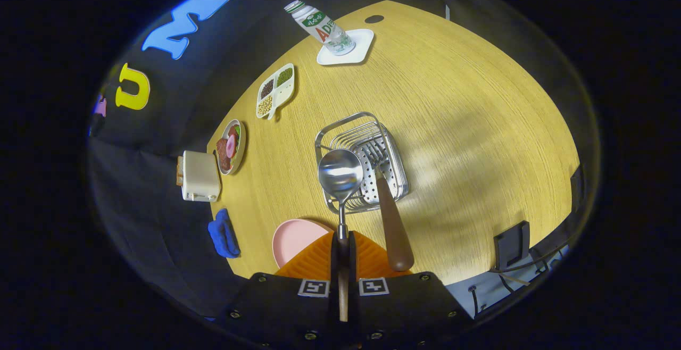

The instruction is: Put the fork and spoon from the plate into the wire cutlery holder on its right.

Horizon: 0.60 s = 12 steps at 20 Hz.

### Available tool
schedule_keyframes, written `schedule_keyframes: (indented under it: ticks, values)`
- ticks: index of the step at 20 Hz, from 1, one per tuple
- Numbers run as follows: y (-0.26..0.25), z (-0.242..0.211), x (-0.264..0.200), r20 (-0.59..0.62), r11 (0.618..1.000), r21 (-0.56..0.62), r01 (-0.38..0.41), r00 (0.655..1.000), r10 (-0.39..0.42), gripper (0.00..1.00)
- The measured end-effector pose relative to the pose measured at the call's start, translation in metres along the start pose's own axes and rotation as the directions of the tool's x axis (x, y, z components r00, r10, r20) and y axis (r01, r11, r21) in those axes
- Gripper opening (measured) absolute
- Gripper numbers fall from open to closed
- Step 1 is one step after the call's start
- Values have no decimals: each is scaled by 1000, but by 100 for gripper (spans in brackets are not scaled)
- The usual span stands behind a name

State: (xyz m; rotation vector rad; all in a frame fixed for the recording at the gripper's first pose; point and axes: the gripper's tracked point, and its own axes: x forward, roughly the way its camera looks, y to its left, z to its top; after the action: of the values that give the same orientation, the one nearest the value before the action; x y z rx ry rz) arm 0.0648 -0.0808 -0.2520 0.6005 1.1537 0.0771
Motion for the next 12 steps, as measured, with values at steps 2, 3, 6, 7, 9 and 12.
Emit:
schedule_keyframes:
  ticks: [2, 3, 6, 7, 9, 12]
  values:
    - [0, 0, 2, -13, 1000, 6, 9, 1000, -9, 6]
    - [-2, 0, 1, -17, 1000, 11, 14, 1000, -14, 6]
    - [-4, 4, 2, -14, 999, 39, 25, 1000, -25, 6]
    - [-6, 5, 1, -12, 999, 47, 27, 1000, -26, 7]
    - [-8, 7, 1, -11, 998, 58, 33, 999, -33, 8]
    - [-4, 9, -3, -4, 998, 70, 7, 1000, -7, 9]
